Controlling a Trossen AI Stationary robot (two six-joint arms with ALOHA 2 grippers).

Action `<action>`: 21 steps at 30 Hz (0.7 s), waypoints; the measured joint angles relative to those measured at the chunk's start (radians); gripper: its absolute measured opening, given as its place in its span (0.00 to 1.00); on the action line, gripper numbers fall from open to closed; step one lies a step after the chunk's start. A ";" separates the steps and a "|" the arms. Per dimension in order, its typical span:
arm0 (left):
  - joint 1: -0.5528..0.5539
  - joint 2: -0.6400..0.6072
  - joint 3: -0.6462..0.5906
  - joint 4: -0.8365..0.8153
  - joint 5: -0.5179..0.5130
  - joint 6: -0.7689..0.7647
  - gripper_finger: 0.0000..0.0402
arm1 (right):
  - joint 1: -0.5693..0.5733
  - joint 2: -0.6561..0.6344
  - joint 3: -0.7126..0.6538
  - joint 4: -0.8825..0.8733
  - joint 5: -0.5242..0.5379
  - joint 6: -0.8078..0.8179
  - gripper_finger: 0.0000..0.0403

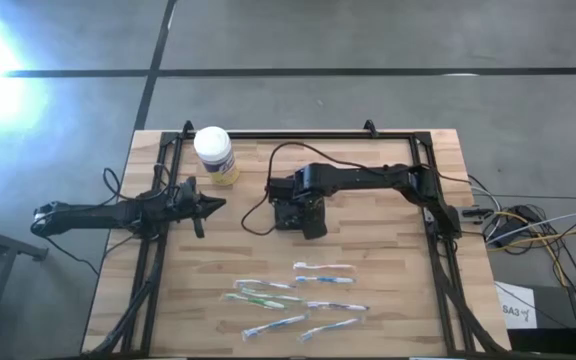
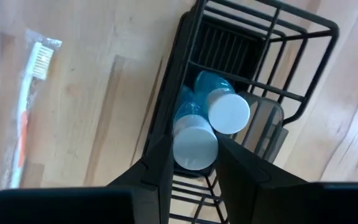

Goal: Pick & Place toothbrushing station
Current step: Put the blue mouthwash into the black wire organizer

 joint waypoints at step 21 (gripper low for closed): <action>0.000 0.000 0.000 -0.005 0.000 0.013 0.02 | -0.013 -0.001 -0.067 0.014 0.000 -0.015 0.23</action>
